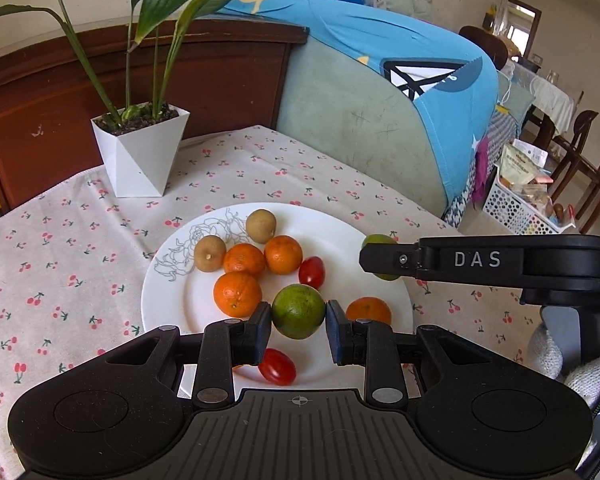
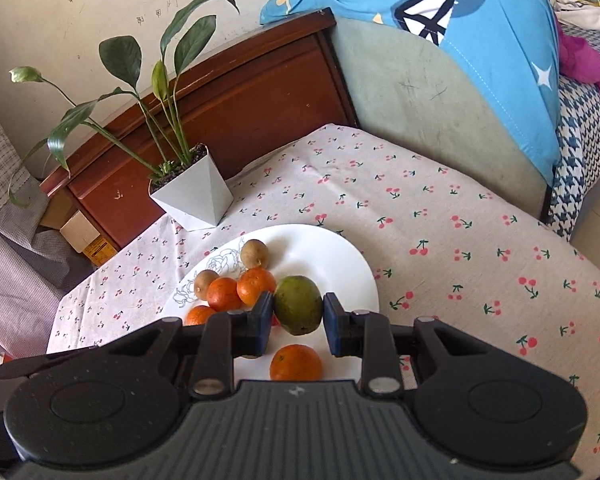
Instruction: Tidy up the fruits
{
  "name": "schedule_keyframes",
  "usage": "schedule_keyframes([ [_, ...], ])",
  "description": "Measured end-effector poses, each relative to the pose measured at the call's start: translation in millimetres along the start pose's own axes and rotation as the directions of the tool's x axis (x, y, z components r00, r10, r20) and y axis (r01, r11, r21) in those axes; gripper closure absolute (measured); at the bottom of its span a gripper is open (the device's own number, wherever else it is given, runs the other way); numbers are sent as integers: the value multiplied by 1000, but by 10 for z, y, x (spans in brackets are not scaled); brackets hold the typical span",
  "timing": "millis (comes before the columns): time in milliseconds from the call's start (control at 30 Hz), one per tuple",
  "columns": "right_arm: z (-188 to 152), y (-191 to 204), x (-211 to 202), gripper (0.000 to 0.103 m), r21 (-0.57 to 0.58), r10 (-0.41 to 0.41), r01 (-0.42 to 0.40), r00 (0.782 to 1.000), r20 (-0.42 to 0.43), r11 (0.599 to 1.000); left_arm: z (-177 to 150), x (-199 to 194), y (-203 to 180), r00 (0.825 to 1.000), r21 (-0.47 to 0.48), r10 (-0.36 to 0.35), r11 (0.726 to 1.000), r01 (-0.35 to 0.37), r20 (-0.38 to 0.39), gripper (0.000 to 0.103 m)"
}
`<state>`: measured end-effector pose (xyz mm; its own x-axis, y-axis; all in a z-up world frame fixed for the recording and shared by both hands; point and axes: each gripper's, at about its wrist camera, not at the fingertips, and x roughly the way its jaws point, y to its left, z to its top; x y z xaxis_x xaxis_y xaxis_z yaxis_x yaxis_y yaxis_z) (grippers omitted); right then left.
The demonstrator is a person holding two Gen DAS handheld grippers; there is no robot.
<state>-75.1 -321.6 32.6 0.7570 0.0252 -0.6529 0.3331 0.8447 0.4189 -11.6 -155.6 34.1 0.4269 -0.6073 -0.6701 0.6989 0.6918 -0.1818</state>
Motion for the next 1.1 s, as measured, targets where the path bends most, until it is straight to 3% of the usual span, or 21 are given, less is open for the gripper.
schedule_keyframes([
  [367, 14, 14, 40, 72, 44, 18, -18, 1000, 6, 999, 17, 12, -52, 1000, 10, 22, 1000, -22, 4, 73],
  [500, 56, 4, 16, 62, 53, 14, -15, 999, 30, 998, 55, -43, -43, 999, 1, 40, 999, -40, 22, 63],
  [633, 89, 15, -16, 58, 62, 3, -5, 999, 42, 998, 94, -99, -18, 998, -29, 64, 998, -64, 24, 42],
  [700, 86, 35, -27, 51, 61, -1, -1, 999, 37, 998, 95, -140, 8, 997, -52, 74, 996, -73, 33, 41],
  [800, 66, 83, -43, 50, 48, -16, 15, 1000, 23, 999, 84, -165, 50, 995, -92, 104, 991, -102, 15, 27],
  [1100, 6, 239, -257, 36, 11, -88, 87, 994, 70, 996, 24, -274, 130, 979, -151, 199, 968, -202, -38, 19],
])
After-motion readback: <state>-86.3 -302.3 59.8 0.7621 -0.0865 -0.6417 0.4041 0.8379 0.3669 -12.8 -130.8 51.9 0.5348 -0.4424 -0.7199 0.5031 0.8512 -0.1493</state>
